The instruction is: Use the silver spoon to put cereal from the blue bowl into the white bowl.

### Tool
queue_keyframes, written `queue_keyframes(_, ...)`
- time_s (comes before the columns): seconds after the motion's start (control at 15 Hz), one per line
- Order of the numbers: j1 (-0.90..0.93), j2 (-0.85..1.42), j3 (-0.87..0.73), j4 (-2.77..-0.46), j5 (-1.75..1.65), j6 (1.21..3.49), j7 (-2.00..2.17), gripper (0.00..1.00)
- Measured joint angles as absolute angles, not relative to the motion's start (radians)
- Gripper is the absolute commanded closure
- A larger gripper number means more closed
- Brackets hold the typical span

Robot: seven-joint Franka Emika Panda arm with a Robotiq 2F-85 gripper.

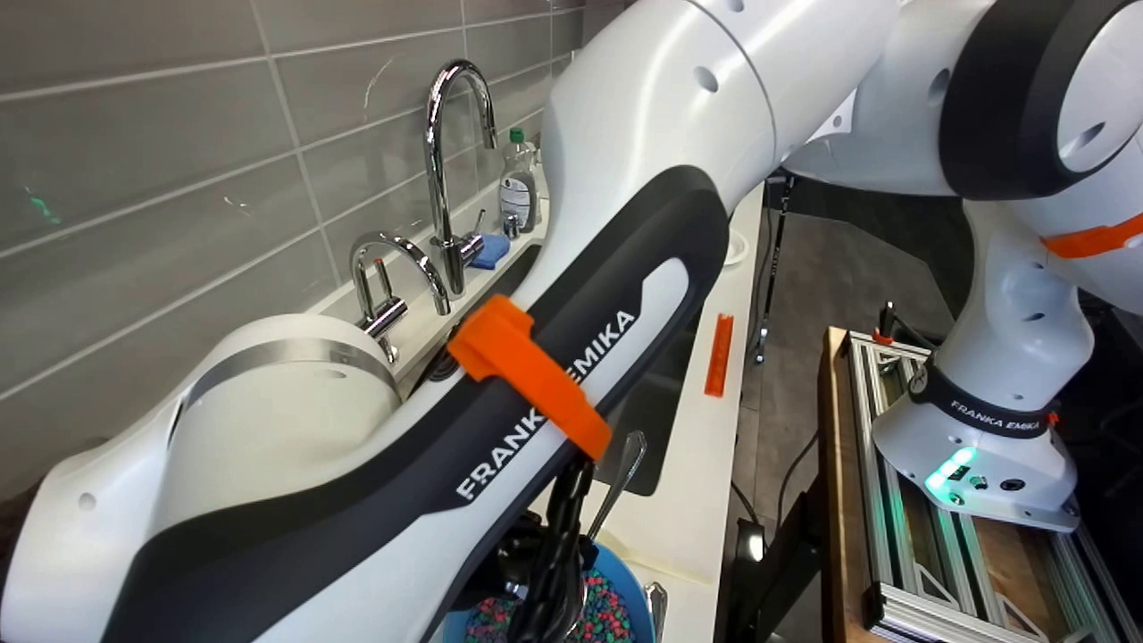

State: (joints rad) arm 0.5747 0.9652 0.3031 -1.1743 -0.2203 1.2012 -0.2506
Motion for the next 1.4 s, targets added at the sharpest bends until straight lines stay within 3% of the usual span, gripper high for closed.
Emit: queue_keyframes(1.4,0.586,0.977,0.297,-1.158,-0.267,1.321,-0.258,0.97)
